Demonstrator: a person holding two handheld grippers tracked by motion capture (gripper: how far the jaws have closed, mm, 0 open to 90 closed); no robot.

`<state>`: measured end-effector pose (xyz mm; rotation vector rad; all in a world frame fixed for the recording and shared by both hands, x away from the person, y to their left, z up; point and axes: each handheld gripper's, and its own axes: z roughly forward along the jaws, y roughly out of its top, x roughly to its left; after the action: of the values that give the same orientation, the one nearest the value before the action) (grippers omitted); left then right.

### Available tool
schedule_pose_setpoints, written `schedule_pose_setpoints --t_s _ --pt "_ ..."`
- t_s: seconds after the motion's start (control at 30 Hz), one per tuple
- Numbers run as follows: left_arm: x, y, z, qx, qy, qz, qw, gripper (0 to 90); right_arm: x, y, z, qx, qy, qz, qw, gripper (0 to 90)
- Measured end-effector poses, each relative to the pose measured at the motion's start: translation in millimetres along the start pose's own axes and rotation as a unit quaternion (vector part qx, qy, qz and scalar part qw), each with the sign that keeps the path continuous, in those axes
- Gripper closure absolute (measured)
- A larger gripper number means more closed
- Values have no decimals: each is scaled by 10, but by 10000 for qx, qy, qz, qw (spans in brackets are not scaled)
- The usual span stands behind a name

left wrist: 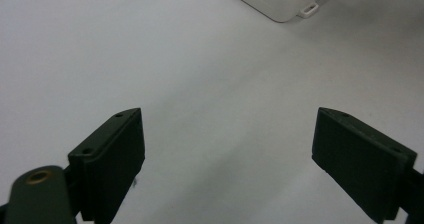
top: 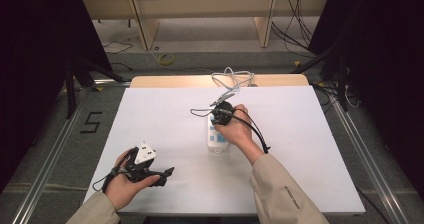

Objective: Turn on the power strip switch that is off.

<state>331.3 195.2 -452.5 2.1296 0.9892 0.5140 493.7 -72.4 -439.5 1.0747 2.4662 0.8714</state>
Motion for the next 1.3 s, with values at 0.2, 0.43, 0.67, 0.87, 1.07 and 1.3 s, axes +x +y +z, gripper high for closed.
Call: schedule_pose_setpoints --t_s 0.2,0.43,0.67,0.87,1.07,1.3 --pt "3 -2 1 1 5 -8 10000 132 -51 -52 -65 -55 -3 81 10000 735" --pt "5 -5 0 6 18 -19 10000 133 -97 -101 -134 -107 31 169 9998 702" --pt "6 -8 2 1 31 -48 10000 132 -178 -218 -260 -279 138 369 9988 665" --pt "12 -11 4 10 50 -63 10000 133 -235 -308 -370 -410 128 426 9982 641" --pt "16 -14 5 32 65 -64 10000 132 -311 -429 -497 -492 184 486 9974 593" --pt "22 -20 3 35 96 -103 9999 133 -348 -541 -632 -565 241 494 9969 574"
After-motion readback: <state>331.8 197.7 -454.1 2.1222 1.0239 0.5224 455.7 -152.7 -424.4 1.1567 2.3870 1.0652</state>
